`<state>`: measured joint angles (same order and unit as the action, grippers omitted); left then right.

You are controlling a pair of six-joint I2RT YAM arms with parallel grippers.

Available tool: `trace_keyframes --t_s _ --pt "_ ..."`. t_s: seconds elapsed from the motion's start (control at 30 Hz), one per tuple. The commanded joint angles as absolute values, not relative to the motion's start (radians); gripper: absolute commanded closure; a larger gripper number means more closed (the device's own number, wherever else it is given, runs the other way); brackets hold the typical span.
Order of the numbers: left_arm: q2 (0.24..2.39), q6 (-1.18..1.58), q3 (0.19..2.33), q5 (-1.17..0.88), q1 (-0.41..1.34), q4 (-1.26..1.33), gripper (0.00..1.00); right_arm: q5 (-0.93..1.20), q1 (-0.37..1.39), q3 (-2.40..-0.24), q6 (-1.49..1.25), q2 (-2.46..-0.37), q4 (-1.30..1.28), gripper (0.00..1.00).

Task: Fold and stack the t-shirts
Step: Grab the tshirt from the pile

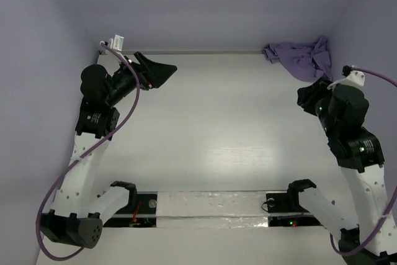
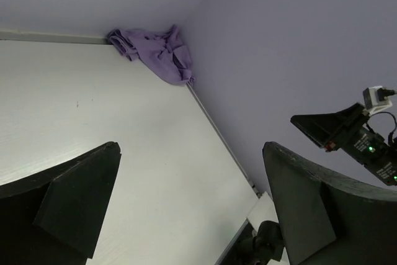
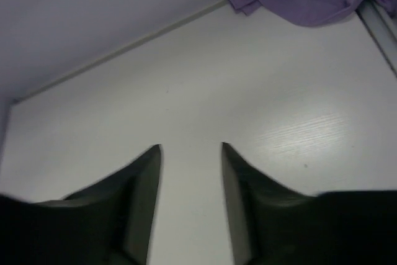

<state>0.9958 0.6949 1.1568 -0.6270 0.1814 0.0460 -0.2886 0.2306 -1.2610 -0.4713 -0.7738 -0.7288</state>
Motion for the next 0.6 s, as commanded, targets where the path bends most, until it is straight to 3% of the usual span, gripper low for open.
trace_keyframes --t_s 0.0,0.03,0.07,0.2,0.27,0.3,0.33,0.37,0.4,0.43,0.5,0.57 --pt "0.988 0.703 1.163 -0.633 0.183 0.091 0.01 -0.345 0.235 -1.239 -0.482 -0.851 -0.733 0.65" --pt "0.989 0.706 1.157 -0.643 0.183 0.092 0.01 -0.351 0.235 -1.23 -0.483 -0.871 -0.726 0.92" --pt "0.988 0.71 1.149 -0.659 0.183 0.122 0.01 -0.357 0.235 -1.221 -0.486 -0.89 -0.698 1.0" --pt "0.982 0.764 1.098 -0.686 0.183 0.179 0.01 -0.333 0.178 -1.155 -0.497 -0.983 -0.568 1.0" --pt "0.973 0.753 1.066 -0.681 0.192 0.184 0.02 -0.256 0.07 -1.146 -0.525 -1.092 -0.522 1.0" --pt "0.959 0.755 1.048 -0.686 0.192 0.196 0.14 -0.238 0.027 -1.144 -0.532 -1.136 -0.508 1.0" --pt "0.954 0.759 1.017 -0.693 0.201 0.204 0.41 -0.217 -0.013 -1.146 -0.537 -1.229 -0.49 1.0" --pt "0.951 0.761 1.005 -0.69 0.215 0.196 0.8 -0.215 -0.05 -1.149 -0.537 -1.279 -0.448 1.0" --pt "0.95 0.759 0.993 -0.689 0.215 0.19 0.92 -0.21 -0.13 -1.167 -0.54 -1.325 -0.433 1.0" --pt "0.945 0.755 0.974 -0.689 0.231 0.178 1.0 -0.165 -0.176 -1.184 -0.564 -1.372 -0.419 1.0" --pt "0.927 0.715 0.959 -0.658 0.273 0.128 1.0 -0.103 -0.303 -1.241 -0.616 -1.517 -0.393 0.99" --pt "0.91 0.7 0.917 -0.625 0.294 0.101 0.92 -0.036 -0.368 -1.281 -0.69 -1.665 -0.353 0.87"
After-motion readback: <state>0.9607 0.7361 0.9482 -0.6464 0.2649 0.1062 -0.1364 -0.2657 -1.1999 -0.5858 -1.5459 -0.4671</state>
